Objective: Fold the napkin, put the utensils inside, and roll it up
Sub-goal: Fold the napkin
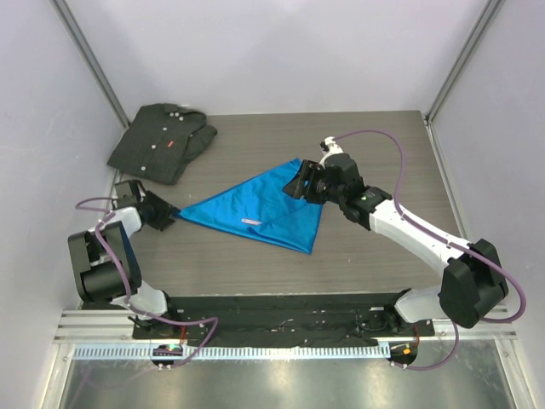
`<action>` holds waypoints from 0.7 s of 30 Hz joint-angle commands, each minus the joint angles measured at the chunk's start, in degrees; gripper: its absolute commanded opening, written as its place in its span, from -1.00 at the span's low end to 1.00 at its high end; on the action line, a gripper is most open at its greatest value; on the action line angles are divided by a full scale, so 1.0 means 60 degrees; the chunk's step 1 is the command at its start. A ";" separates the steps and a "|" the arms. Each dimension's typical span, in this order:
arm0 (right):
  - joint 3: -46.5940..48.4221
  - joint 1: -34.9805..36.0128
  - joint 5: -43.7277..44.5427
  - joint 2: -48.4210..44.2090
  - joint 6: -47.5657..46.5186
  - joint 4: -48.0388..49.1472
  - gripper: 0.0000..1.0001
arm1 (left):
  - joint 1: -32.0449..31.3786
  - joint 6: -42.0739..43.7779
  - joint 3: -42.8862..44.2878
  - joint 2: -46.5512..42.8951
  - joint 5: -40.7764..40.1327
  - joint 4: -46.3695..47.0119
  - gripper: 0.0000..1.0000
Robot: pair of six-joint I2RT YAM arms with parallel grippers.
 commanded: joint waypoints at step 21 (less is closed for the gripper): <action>-0.0303 -0.0115 -0.0131 -0.0262 0.0044 0.0468 0.21 | -0.0183 0.0082 0.0167 0.0987 -0.0365 0.0414 -0.72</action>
